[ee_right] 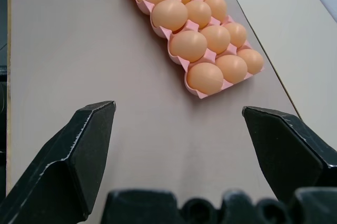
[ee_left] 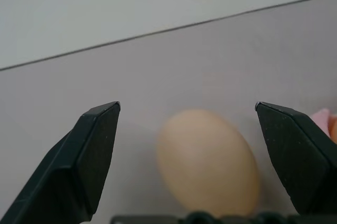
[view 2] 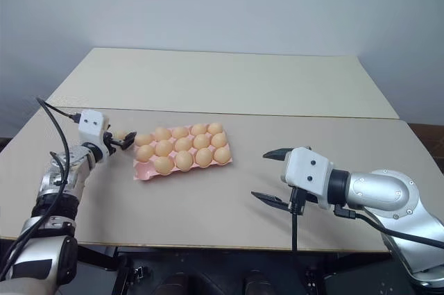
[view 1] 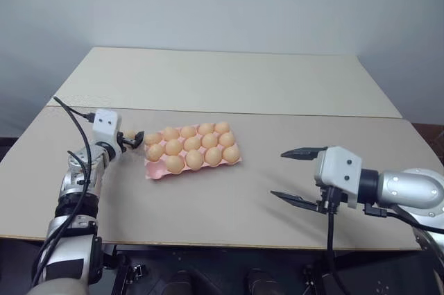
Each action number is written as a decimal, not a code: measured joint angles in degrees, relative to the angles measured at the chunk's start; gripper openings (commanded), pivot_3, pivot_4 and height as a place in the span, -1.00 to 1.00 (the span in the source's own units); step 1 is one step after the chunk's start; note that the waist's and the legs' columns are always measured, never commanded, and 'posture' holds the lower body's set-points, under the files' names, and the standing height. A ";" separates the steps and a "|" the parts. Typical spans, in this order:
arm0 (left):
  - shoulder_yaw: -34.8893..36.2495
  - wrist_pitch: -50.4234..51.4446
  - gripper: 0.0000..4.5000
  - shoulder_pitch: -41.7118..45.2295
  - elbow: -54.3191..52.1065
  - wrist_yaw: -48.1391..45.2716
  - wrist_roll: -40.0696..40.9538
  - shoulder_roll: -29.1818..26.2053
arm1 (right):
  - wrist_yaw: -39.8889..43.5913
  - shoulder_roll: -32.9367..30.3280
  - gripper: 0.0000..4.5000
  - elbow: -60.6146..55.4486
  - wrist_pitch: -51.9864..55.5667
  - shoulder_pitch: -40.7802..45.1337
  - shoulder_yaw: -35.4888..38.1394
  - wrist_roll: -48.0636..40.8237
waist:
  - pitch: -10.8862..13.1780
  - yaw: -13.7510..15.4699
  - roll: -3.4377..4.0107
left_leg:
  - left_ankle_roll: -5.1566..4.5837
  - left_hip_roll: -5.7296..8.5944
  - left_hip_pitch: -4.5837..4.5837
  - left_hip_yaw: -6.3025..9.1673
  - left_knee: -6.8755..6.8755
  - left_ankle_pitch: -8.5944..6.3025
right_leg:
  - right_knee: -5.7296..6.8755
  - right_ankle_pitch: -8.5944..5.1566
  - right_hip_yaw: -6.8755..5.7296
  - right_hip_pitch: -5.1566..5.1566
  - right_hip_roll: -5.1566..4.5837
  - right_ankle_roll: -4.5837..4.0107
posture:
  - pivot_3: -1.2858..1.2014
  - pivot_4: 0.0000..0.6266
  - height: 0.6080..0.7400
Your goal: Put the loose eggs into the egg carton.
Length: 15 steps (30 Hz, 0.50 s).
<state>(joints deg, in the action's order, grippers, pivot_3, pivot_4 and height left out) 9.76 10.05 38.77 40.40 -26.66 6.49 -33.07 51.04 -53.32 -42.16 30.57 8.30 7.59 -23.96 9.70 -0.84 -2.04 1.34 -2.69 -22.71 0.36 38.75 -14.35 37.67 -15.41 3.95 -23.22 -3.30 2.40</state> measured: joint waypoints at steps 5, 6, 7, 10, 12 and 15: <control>-1.53 0.14 0.99 0.00 1.23 -0.83 -1.47 -0.14 | -0.06 0.00 1.00 -0.07 0.00 0.02 0.00 -0.03 | 0.00 0.09 0.00 | 0.00 0.01 0.00 0.00 0.01 0.00 | 0.00 0.00 0.00 0.00 0.00 0.00 | 0.03 -0.52 1.00; -1.67 0.05 0.91 0.03 1.28 -0.80 -1.79 -0.16 | -0.07 0.00 1.00 -0.07 0.00 0.04 0.00 -0.03 | 0.00 0.10 0.00 | 0.00 0.01 0.00 0.00 0.01 0.00 | 0.00 0.00 0.00 0.01 0.00 0.01 | 0.03 -0.52 1.00; -1.80 0.02 0.81 0.18 1.37 -0.81 -1.90 -0.16 | -0.12 0.00 1.00 -0.07 0.00 0.09 -0.02 -0.03 | 0.00 0.10 0.00 | 0.00 0.01 0.00 0.00 0.01 0.00 | 0.01 0.00 0.00 0.01 -0.01 0.01 | 0.03 -0.52 1.00; -1.99 0.02 0.44 0.50 1.90 -0.89 -1.93 -0.14 | -0.46 0.00 1.00 -0.05 0.00 0.30 -0.12 0.01 | 0.00 0.10 0.00 | 0.00 0.01 0.01 0.00 0.02 0.00 | 0.02 0.00 0.00 0.01 -0.01 0.01 | 0.03 -0.52 1.00; -2.03 0.02 0.12 0.88 2.52 -0.89 -1.92 -0.01 | -0.58 0.00 1.00 -0.04 0.00 0.50 -0.20 0.02 | 0.00 0.05 0.00 | 0.00 0.01 0.01 0.00 0.02 0.00 | 0.02 0.00 0.00 0.01 0.00 0.01 | 0.03 -0.52 1.00; -2.05 0.02 -0.15 1.40 3.30 -0.80 -1.96 0.06 | -0.85 0.00 1.00 -0.03 0.00 0.54 -0.24 0.06 | 0.00 0.03 0.00 | 0.00 0.01 0.01 0.00 0.02 0.00 | 0.02 0.00 0.00 0.01 0.00 0.01 | 0.03 -0.52 1.00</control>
<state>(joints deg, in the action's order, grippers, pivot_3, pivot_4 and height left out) 7.72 10.07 40.16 43.70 -27.46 4.53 -33.02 50.19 -53.32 -42.19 30.58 8.84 7.35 -23.90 9.70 -0.80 -2.04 1.34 -2.68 -22.70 0.37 38.76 -14.35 37.69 -15.41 3.94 -23.21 -3.30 2.40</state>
